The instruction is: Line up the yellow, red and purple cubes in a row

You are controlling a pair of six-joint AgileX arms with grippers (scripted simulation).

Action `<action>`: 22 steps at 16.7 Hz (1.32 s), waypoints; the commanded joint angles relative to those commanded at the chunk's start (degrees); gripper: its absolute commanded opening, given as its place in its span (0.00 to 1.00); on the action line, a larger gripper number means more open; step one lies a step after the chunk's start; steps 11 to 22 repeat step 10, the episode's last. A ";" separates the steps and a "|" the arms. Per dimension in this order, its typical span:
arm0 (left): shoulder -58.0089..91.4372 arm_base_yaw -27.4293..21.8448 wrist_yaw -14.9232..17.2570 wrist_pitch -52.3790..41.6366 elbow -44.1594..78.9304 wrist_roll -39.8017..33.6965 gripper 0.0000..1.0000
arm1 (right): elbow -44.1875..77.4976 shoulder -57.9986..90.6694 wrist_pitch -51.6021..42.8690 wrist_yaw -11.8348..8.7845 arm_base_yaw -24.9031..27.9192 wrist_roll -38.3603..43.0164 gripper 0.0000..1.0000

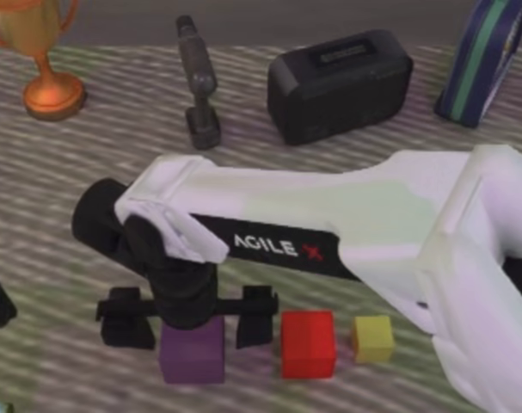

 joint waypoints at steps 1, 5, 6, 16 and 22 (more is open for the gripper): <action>0.00 0.00 0.00 0.00 0.00 0.00 1.00 | 0.19 -0.01 -0.19 0.00 0.05 0.00 1.00; 0.00 0.00 0.00 0.00 0.00 0.00 1.00 | 5.47 -1.02 -6.90 0.02 0.67 -0.22 1.00; 0.00 0.00 0.00 0.00 0.00 0.00 1.00 | 7.25 -1.46 -9.46 -0.02 0.67 -0.15 1.00; 0.00 0.00 0.00 0.00 0.00 0.00 1.00 | 11.14 -2.71 -13.85 -0.03 0.58 -0.02 1.00; 0.00 0.00 0.00 0.00 0.00 0.00 1.00 | 11.14 -2.71 -13.85 -0.03 0.58 -0.02 1.00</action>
